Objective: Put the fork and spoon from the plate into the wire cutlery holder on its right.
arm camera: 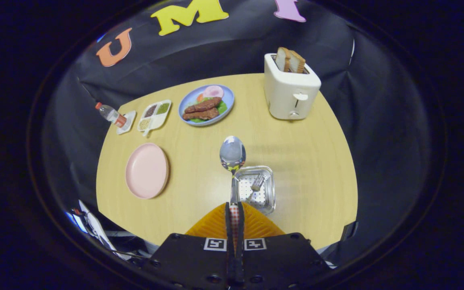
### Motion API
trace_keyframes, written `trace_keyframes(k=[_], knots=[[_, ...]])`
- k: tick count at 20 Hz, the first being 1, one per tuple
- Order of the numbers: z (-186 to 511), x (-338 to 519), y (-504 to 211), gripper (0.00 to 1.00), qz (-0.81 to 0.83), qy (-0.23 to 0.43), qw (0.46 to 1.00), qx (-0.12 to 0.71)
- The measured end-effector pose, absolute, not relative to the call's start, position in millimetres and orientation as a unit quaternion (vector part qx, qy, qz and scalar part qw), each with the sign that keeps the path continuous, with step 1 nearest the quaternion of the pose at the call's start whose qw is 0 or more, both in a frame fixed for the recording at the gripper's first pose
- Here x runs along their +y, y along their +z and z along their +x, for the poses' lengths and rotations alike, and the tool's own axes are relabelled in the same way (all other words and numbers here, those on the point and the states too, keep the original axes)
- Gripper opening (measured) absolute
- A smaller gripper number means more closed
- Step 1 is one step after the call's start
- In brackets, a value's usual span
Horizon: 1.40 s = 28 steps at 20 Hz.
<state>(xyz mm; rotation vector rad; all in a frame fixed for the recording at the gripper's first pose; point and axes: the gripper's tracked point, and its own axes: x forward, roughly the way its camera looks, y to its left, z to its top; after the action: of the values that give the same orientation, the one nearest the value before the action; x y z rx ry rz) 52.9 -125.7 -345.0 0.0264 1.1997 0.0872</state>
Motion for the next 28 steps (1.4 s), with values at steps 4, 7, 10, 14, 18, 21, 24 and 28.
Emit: trace_keyframes(k=[4, 7, 10, 14, 18, 21, 24, 28], knots=[[34, -137, -354, 0.01, 0.009, 0.052, 0.796, 0.603], [26, -142, -362, 0.01, 0.017, 0.049, 0.767, 0.64], [28, -145, -365, 0.01, 0.03, 0.042, 0.745, 0.665], [32, -152, -368, 0.01, 0.039, 0.016, 0.712, 0.701], [37, -148, -371, 0.02, 0.046, 0.005, 0.682, 0.73], [42, -147, -375, 0.02, 0.045, -0.006, 0.669, 0.742], [45, -146, -380, 0.04, 0.041, -0.015, 0.655, 0.755], [49, -146, -385, 0.04, 0.049, -0.031, 0.644, 0.762]])
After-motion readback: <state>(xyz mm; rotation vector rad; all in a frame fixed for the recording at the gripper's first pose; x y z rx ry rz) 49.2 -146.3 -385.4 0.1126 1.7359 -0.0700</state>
